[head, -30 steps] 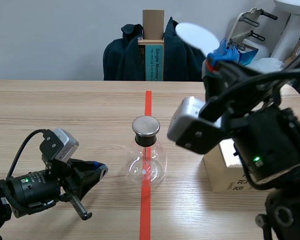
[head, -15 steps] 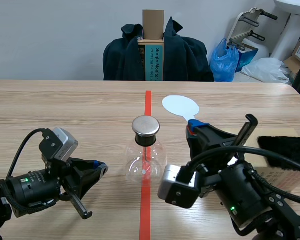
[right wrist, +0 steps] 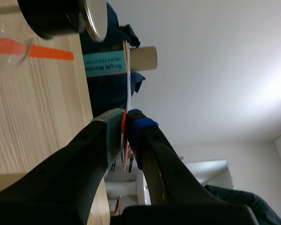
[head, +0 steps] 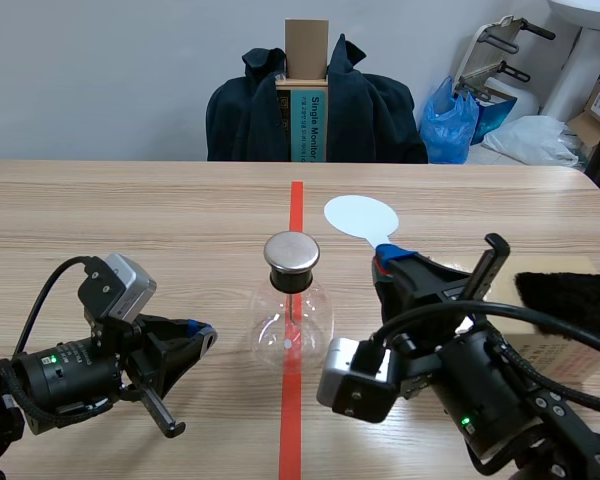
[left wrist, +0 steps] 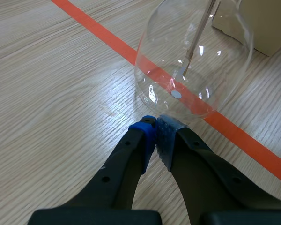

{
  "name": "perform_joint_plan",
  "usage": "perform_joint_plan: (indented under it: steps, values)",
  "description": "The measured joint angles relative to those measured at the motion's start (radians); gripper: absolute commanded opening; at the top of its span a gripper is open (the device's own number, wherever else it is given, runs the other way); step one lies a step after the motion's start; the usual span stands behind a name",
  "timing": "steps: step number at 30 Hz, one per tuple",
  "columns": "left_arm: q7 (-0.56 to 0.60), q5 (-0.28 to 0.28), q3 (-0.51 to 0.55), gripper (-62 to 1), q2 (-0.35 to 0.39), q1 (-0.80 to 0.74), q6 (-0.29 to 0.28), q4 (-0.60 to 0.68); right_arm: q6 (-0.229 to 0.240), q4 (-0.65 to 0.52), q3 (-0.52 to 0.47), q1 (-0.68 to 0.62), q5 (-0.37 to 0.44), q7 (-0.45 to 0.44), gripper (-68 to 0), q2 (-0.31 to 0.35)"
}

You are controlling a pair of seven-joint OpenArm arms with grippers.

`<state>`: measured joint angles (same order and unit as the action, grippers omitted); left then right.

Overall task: Do the electroscope experiment.
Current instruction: 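Bring the plate to the electroscope and point at the metal foil, then move the plate toward and away from the electroscope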

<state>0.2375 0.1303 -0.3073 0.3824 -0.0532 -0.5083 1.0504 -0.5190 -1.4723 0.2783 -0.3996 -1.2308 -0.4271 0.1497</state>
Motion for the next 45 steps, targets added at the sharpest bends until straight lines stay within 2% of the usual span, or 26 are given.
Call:
perform_joint_plan:
  steps: [6,14,28,40,45]
  values:
    - [0.003,0.000,0.000,-59.1,0.000,0.000,0.000,0.000,0.000,0.000,0.000,0.000,0.000,-0.092,-66.9,0.000]
    - [0.003,0.000,0.000,-59.1,0.000,0.000,0.000,0.000,0.000,0.000,0.000,0.000,-0.001,-0.174,-66.9,0.000]
    - [0.008,0.000,0.000,-59.1,0.000,0.000,0.000,0.000,0.000,0.000,0.000,0.000,-0.031,-0.250,-66.9,0.000]
    - [0.008,0.000,0.000,-59.1,0.000,0.000,0.000,0.000,0.000,0.000,0.000,0.000,-0.057,-0.249,-66.9,0.000]
    - [0.008,0.000,0.000,-59.1,0.000,0.000,0.000,0.000,0.000,0.000,0.000,0.000,-0.056,-0.175,-66.9,0.000]
